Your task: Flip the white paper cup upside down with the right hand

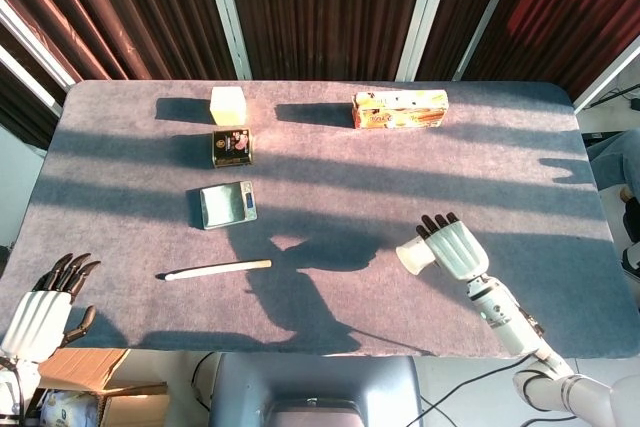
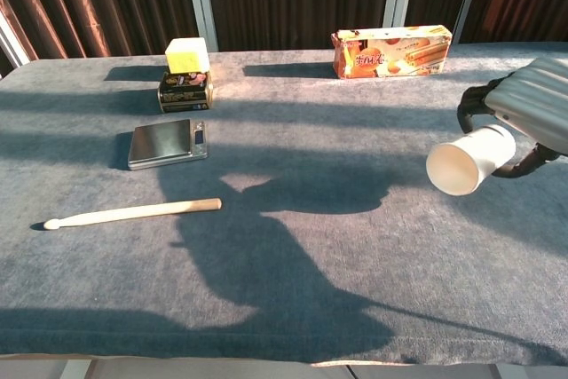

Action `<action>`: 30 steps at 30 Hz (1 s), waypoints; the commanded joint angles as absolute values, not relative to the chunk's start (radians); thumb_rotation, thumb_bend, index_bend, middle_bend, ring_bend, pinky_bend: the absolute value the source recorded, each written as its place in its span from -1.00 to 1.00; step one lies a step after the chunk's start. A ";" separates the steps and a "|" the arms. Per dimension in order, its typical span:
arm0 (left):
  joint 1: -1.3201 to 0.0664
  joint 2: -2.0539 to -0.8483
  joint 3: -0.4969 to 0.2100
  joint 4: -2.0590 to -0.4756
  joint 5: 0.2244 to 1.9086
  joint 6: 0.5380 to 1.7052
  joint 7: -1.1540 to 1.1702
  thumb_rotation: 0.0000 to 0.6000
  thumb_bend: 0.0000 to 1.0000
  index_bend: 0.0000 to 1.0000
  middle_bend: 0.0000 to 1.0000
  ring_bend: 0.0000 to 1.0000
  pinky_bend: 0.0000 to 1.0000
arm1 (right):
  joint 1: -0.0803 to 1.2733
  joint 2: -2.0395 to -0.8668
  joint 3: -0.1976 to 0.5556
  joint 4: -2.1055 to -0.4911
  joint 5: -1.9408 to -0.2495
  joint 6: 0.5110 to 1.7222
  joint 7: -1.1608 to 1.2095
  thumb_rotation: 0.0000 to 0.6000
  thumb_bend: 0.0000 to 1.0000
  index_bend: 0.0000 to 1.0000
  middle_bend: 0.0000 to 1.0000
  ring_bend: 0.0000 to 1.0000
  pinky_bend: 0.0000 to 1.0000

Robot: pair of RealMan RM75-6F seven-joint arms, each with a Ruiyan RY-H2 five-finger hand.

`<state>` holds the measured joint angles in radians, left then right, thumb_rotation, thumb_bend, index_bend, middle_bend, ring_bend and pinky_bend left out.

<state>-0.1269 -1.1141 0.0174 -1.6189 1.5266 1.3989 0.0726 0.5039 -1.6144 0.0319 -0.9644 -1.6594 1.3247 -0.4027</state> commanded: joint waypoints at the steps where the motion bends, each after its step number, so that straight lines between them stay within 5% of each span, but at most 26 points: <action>1: -0.127 -1.114 0.018 -1.620 1.526 1.397 0.075 1.00 -0.12 -0.66 -0.82 -0.98 -0.54 | 0.519 -1.616 0.024 -0.928 -1.816 1.474 -0.853 1.00 -0.41 0.31 -0.03 0.04 0.29; 7: -0.126 -1.113 0.018 -1.622 1.528 1.399 0.074 1.00 -0.12 -0.66 -0.81 -0.98 -0.54 | 0.556 -1.577 0.005 -0.971 -1.862 1.363 -1.144 1.00 -0.40 0.30 -0.03 -0.02 0.23; 17: -0.126 -1.111 0.017 -1.621 1.526 1.400 0.068 1.00 -0.11 -0.66 -0.81 -0.97 -0.54 | 0.603 -1.610 0.010 -0.953 -1.830 1.175 -1.313 1.00 -0.40 0.22 -0.03 -0.13 0.11; 30: -0.125 -1.109 0.016 -1.620 1.525 1.401 0.059 1.00 -0.12 -0.66 -0.80 -0.96 -0.53 | 0.579 -1.640 0.024 -0.960 -1.772 1.178 -1.261 1.00 -0.40 -0.13 -0.19 -0.35 -0.09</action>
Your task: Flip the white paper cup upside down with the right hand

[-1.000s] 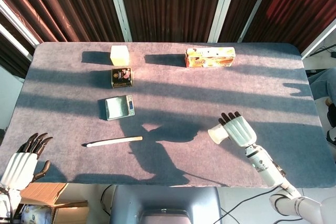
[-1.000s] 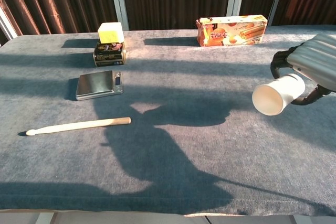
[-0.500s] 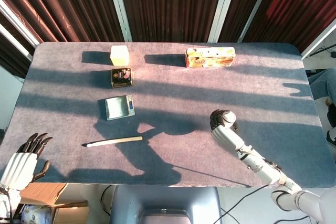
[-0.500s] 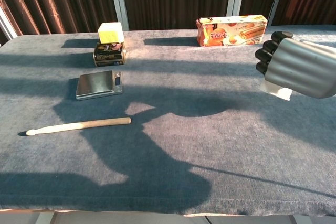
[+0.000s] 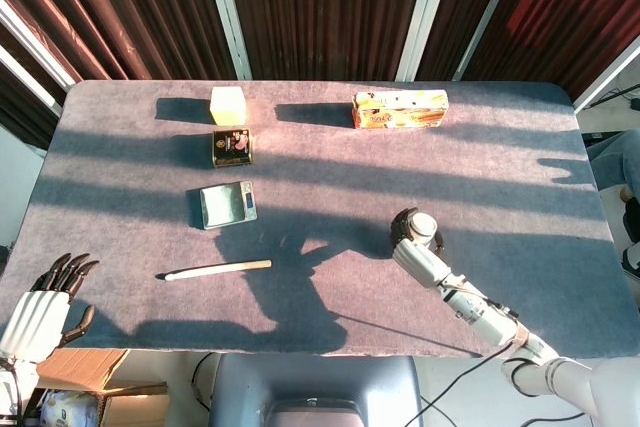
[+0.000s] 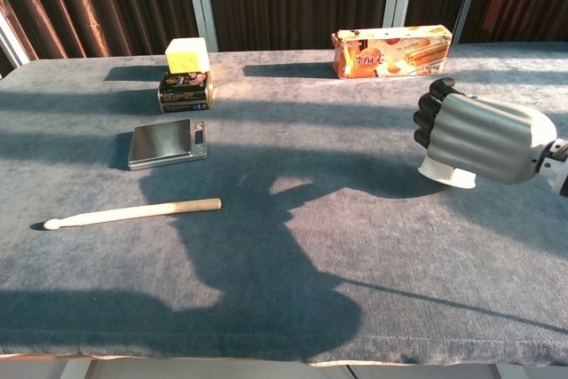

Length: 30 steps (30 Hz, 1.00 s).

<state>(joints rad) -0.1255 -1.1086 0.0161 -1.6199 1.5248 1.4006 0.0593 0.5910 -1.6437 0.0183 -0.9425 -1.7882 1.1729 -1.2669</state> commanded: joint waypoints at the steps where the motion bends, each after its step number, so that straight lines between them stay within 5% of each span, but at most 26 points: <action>1: -0.125 -1.109 0.016 -1.620 1.525 1.401 0.059 1.00 -0.12 -0.66 -0.80 -0.96 -0.54 | 0.577 -1.639 0.024 -0.963 -1.770 1.178 -1.260 1.00 -0.40 -0.17 -0.22 -0.37 -0.10; 8: -0.128 -1.110 0.017 -1.622 1.522 1.393 0.068 1.00 -0.12 -0.66 -0.80 -0.96 -0.53 | 0.555 -1.619 0.038 -1.021 -1.716 1.162 -1.248 1.00 -0.40 -0.61 -0.54 -0.57 -0.25; 17: -0.127 -1.109 0.015 -1.625 1.516 1.395 0.072 1.00 -0.12 -0.66 -0.80 -0.96 -0.53 | 0.411 -1.333 0.114 -1.636 -1.393 1.143 -0.996 1.00 -0.41 -0.72 -0.65 -0.66 -0.34; 21: -0.126 -1.113 0.013 -1.620 1.520 1.401 0.074 1.00 -0.12 -0.66 -0.80 -0.96 -0.53 | 0.364 -1.151 0.125 -1.827 -1.355 1.125 -0.660 1.00 -0.41 -0.71 -0.65 -0.66 -0.34; 25: -0.125 -1.117 0.011 -1.615 1.519 1.403 0.077 1.00 -0.12 -0.66 -0.80 -0.96 -0.53 | 0.304 -1.129 0.120 -1.745 -1.491 1.248 -0.286 1.00 -0.41 -0.69 -0.65 -0.69 -0.36; 30: -0.125 -1.120 0.010 -1.612 1.520 1.406 0.077 1.00 -0.12 -0.66 -0.80 -0.96 -0.53 | 0.248 -1.224 0.108 -1.557 -1.549 1.396 -0.198 1.00 -0.41 -0.78 -0.74 -0.86 -0.53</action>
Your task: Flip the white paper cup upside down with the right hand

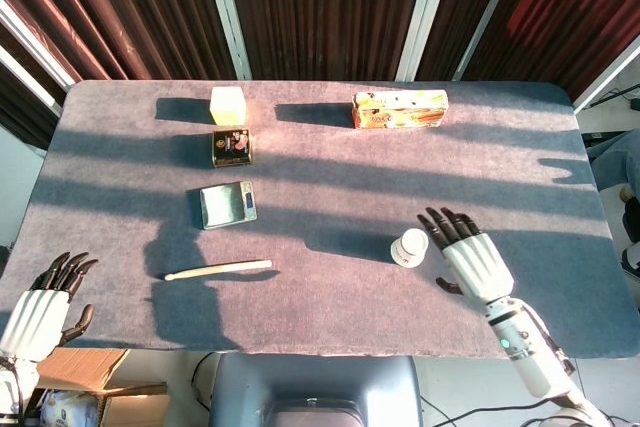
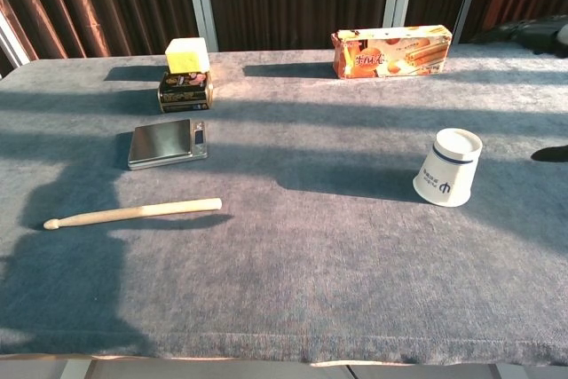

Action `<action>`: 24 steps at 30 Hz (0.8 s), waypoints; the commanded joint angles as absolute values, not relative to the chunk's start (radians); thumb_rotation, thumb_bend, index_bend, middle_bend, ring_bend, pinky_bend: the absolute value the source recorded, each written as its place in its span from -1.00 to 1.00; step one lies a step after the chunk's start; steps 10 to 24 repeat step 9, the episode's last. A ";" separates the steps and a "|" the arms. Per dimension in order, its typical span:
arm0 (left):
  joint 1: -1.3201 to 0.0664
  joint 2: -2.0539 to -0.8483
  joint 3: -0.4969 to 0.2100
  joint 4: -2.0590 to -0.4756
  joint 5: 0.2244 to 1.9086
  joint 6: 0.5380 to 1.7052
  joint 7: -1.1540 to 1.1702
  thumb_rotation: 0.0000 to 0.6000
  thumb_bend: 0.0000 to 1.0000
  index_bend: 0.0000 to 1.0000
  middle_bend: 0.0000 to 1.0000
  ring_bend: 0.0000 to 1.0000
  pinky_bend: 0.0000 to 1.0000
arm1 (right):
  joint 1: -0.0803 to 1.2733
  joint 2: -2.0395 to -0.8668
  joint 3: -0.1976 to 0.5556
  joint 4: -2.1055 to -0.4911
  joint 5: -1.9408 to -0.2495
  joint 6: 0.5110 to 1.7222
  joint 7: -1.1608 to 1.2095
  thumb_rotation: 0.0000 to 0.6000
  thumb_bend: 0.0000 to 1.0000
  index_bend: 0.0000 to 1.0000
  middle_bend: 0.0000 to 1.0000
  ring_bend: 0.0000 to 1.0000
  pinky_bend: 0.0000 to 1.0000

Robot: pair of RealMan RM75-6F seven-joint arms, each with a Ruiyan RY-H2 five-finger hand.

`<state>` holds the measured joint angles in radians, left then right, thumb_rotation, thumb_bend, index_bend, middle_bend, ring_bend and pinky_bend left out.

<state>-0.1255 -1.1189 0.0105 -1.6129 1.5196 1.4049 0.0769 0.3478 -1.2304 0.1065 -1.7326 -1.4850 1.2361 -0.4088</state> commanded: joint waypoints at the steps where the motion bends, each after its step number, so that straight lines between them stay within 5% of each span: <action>1: -0.125 -1.121 0.010 -1.611 1.521 1.409 0.079 1.00 -0.11 -0.66 -0.80 -0.96 -0.53 | 0.239 -1.243 0.105 -1.532 -1.548 1.412 -0.195 1.00 -0.41 -0.81 -0.76 -0.88 -0.54; 24: -0.124 -1.129 0.009 -1.608 1.526 1.415 0.090 1.00 -0.12 -0.66 -0.80 -0.96 -0.53 | 0.225 -1.291 0.102 -1.461 -1.555 1.454 -0.139 1.00 -0.41 -0.86 -0.79 -0.90 -0.56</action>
